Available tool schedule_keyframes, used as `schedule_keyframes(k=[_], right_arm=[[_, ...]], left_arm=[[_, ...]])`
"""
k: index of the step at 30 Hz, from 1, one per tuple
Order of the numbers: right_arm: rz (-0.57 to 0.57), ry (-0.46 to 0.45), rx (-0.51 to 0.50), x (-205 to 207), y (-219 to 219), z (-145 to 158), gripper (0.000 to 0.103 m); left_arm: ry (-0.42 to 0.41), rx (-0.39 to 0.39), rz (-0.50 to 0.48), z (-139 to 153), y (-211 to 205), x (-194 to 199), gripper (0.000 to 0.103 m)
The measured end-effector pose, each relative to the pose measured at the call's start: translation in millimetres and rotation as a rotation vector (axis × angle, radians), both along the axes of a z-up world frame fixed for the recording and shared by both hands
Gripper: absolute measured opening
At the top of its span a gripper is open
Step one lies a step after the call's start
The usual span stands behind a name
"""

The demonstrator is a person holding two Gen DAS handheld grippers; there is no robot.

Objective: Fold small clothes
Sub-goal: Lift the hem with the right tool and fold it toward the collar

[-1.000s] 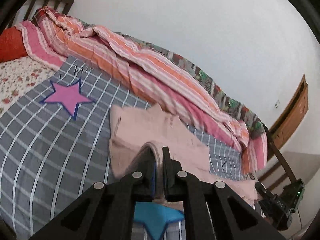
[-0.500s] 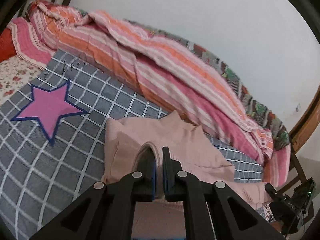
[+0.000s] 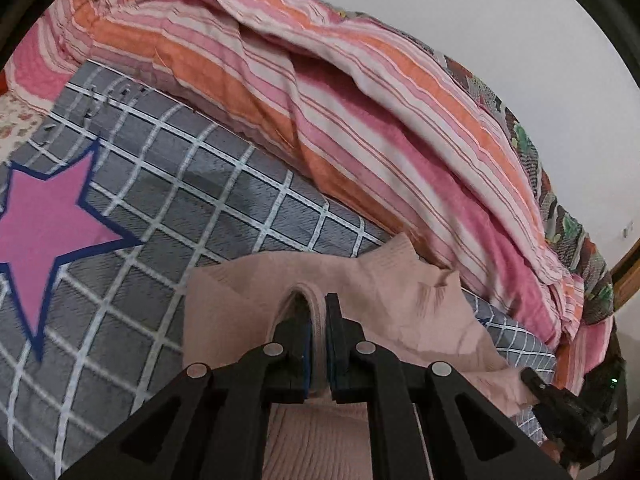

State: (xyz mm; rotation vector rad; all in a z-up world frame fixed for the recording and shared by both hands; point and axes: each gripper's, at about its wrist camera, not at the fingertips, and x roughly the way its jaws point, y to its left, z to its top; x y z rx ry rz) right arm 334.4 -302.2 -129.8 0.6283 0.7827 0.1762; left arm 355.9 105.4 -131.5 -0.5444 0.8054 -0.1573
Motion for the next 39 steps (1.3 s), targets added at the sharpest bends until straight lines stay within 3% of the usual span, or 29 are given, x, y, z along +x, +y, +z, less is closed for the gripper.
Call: schedule_keyframes(k=[1, 2, 3, 4, 5, 6, 7, 11, 13, 15, 20, 25, 27, 35, 38, 39], right_arm=[[0.003, 0.006, -0.007, 5, 2, -2, 0.011], [0.007, 0.012, -0.014, 9, 3, -4, 0.015], [0.006, 0.010, -0.023, 11, 3, -4, 0.017], [0.008, -0.004, -0.034, 11, 4, -3, 0.018], [0.011, -0.020, -0.051, 8, 4, -1, 0.026], [0.012, -0.026, -0.064, 4, 3, 0, 0.035], [0.011, -0.030, -0.071, 0, 3, 2, 0.037], [0.015, -0.019, -0.130, -32, 2, 4, 0.037], [0.024, -0.006, -0.160, -51, 2, 2, 0.039], [0.035, 0.017, -0.192, -73, 2, -3, 0.046], [0.080, 0.058, -0.244, -122, 4, -19, 0.049], [0.123, 0.087, -0.186, -151, 10, -36, 0.050], [0.107, 0.079, -0.165, -154, 13, -39, 0.050], [0.023, 0.101, 0.016, -119, 10, -54, 0.050], [-0.022, 0.121, 0.053, -102, 6, -57, 0.041], [-0.033, 0.131, 0.057, -97, 5, -58, 0.028]], left_arm=[[-0.002, -0.008, -0.002, -1, 1, 1, 0.014], [-0.006, -0.007, 0.008, -1, 2, 1, 0.031], [-0.020, -0.008, 0.023, 0, 4, -2, 0.041], [-0.044, -0.013, 0.036, 2, 7, -6, 0.065], [-0.072, -0.016, 0.044, 5, 9, -11, 0.071], [-0.082, -0.012, 0.045, 7, 10, -13, 0.071], [-0.083, -0.001, 0.044, 9, 10, -16, 0.071], [-0.061, 0.038, 0.029, 12, 8, -35, 0.071], [-0.049, 0.111, 0.025, 10, 5, -51, 0.071], [-0.044, 0.150, 0.009, 6, 3, -68, 0.071], [-0.003, 0.115, -0.041, -11, 13, -121, 0.071], [0.048, 0.018, -0.074, -37, 20, -157, 0.071], [0.031, 0.002, -0.078, -41, 17, -161, 0.071], [0.028, -0.040, -0.050, -47, 6, -120, 0.067], [0.042, -0.039, -0.036, -48, 5, -106, 0.059], [0.048, -0.039, -0.034, -48, 5, -102, 0.057]])
